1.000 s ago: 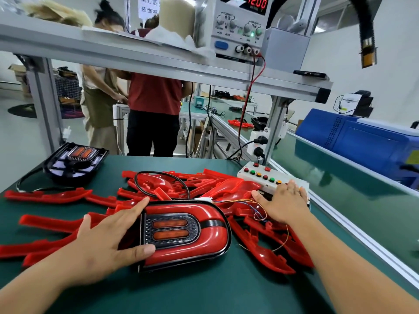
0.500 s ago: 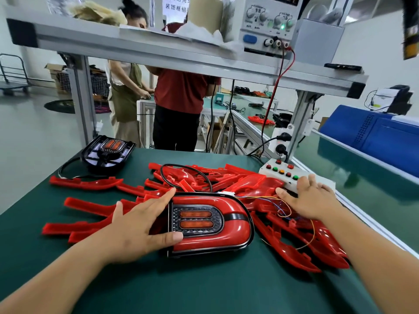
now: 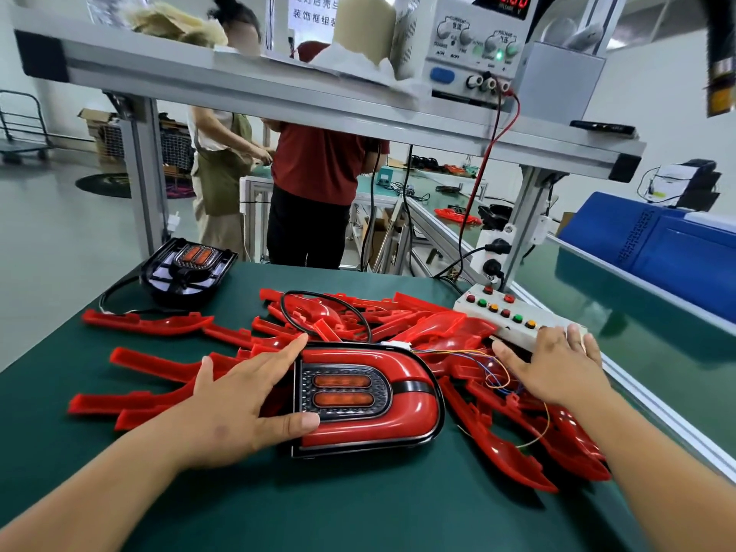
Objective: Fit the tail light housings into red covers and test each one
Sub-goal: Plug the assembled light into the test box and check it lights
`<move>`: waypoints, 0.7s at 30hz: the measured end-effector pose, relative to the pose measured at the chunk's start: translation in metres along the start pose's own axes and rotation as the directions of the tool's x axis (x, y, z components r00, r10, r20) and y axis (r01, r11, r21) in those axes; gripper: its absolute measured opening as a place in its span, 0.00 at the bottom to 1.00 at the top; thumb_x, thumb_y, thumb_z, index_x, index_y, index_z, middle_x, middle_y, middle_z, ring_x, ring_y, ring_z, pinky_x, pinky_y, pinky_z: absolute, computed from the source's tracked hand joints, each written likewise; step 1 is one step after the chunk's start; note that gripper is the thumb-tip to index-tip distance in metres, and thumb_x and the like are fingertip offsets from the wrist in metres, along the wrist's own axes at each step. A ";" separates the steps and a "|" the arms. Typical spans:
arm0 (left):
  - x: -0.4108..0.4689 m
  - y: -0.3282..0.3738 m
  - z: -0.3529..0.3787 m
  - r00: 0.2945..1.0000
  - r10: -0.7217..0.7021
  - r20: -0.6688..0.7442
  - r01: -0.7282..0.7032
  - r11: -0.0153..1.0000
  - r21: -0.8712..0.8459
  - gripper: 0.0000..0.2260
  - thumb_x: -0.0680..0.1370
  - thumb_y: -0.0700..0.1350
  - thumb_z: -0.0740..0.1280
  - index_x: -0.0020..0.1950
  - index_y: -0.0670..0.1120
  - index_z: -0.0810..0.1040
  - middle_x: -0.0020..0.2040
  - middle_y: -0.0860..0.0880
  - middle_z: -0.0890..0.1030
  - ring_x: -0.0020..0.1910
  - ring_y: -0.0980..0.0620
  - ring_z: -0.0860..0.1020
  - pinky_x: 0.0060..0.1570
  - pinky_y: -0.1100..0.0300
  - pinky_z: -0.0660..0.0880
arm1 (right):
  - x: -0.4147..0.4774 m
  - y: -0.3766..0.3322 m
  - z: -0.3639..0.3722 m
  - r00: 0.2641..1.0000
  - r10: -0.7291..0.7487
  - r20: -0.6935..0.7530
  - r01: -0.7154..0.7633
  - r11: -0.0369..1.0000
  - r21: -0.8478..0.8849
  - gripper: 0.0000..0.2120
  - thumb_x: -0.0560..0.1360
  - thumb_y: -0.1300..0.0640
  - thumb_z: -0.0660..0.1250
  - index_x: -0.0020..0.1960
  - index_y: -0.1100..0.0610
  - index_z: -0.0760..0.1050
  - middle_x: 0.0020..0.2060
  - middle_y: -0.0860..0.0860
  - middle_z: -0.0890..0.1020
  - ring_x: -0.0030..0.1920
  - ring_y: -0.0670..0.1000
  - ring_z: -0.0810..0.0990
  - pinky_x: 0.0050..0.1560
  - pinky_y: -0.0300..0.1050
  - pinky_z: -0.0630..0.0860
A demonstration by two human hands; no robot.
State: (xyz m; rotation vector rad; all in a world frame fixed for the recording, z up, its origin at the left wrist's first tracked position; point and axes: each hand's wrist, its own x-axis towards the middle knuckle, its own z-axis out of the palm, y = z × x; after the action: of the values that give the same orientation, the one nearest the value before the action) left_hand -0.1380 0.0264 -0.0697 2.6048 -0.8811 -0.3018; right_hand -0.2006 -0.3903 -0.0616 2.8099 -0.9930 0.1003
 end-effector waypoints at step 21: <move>-0.001 0.001 -0.001 1.000 -0.005 0.008 0.005 1.000 -0.020 0.45 0.57 0.85 0.44 0.67 0.74 0.29 0.70 0.70 0.45 0.78 0.59 0.49 0.72 0.38 0.31 | -0.001 -0.002 0.012 0.998 0.011 -0.057 -0.007 0.998 0.067 0.48 0.72 0.24 0.41 0.75 0.60 0.58 0.79 0.58 0.53 0.79 0.56 0.45 0.76 0.58 0.42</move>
State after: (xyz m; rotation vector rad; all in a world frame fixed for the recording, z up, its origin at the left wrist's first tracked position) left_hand -0.1389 0.0264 -0.0679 2.5898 -0.8697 -0.3207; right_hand -0.1997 -0.3904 -0.0737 2.8452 -1.0077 0.2177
